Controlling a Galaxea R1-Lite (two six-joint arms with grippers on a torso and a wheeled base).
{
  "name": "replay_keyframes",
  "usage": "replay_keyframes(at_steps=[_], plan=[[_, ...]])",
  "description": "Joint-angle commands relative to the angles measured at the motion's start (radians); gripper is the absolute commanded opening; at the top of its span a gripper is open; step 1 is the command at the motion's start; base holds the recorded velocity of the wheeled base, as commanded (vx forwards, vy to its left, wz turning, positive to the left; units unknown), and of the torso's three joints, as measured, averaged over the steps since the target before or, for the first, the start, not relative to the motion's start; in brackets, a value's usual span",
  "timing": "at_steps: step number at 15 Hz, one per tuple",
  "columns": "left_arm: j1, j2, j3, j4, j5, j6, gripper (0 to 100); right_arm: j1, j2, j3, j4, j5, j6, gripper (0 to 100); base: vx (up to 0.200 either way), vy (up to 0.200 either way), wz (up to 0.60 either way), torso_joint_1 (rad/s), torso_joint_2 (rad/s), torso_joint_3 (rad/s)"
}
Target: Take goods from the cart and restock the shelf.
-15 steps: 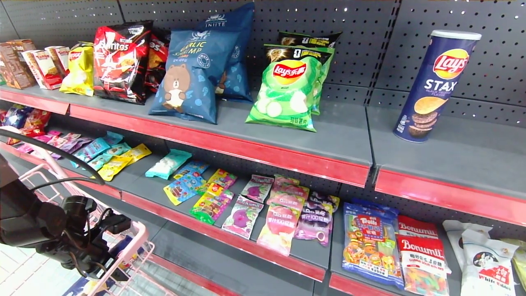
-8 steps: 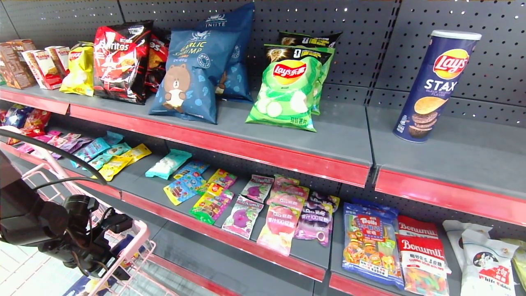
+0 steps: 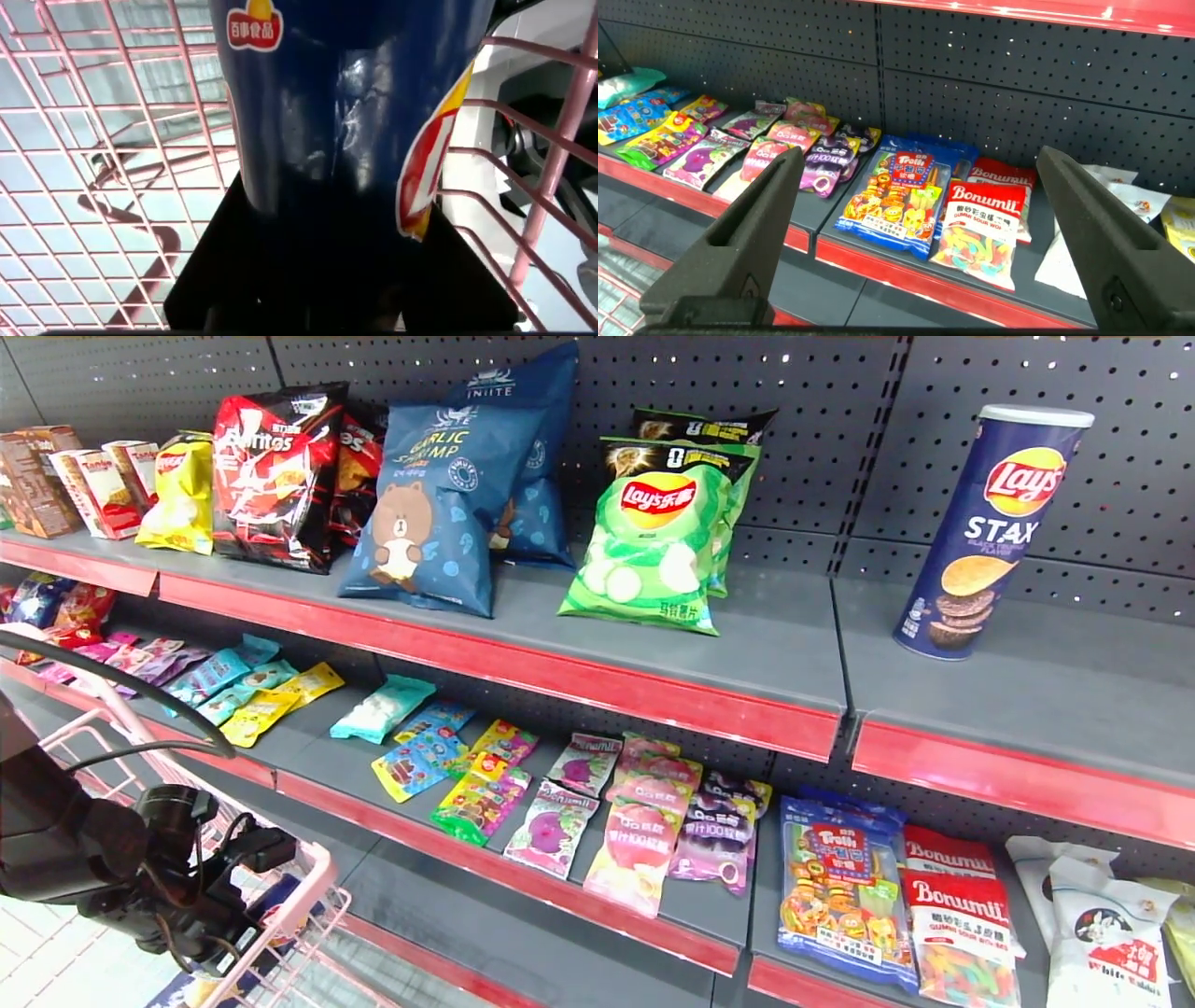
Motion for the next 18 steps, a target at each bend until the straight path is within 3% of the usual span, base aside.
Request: replay_keyframes(at_steps=[1,4,8,11,14,15,17,18], plan=[[0.013,-0.062,0.018,0.001,-0.002,0.001,0,0.000,0.000,0.000,0.000,0.000,0.000,100,0.000,0.000,0.00,0.000,0.00,0.000],[0.065,-0.160,0.054,-0.001,-0.029,0.011,0,0.000,0.000,0.000,0.000,0.000,0.000,100,0.000,0.000,0.00,0.000,0.00,0.000],[0.180,-0.356,0.110,-0.001,-0.080,0.013,0,0.000,0.000,0.000,0.000,0.000,0.000,100,0.000,0.000,0.00,0.000,0.00,0.000],[0.221,-0.550,0.115,-0.001,-0.160,-0.001,0,0.000,-0.001,0.000,0.000,0.000,0.001,100,0.000,0.000,0.00,0.000,0.00,0.000],[0.229,-0.675,0.103,-0.003,-0.184,-0.021,0,0.000,0.000,0.000,0.000,0.000,0.000,100,0.000,0.000,0.00,0.000,0.00,0.000],[0.208,-0.833,0.075,-0.003,-0.192,-0.141,0,0.000,0.000,0.000,0.000,0.000,0.001,100,0.000,0.000,0.00,0.000,0.00,0.000],[0.166,-0.942,0.045,-0.003,-0.181,-0.266,0,0.000,-0.001,0.000,0.000,0.002,0.001,100,0.000,0.000,0.00,0.000,0.00,0.000],[0.129,-1.007,0.025,-0.003,-0.181,-0.312,0,0.000,0.000,0.000,0.000,0.000,0.000,100,0.000,0.000,0.00,0.000,0.00,0.000]])
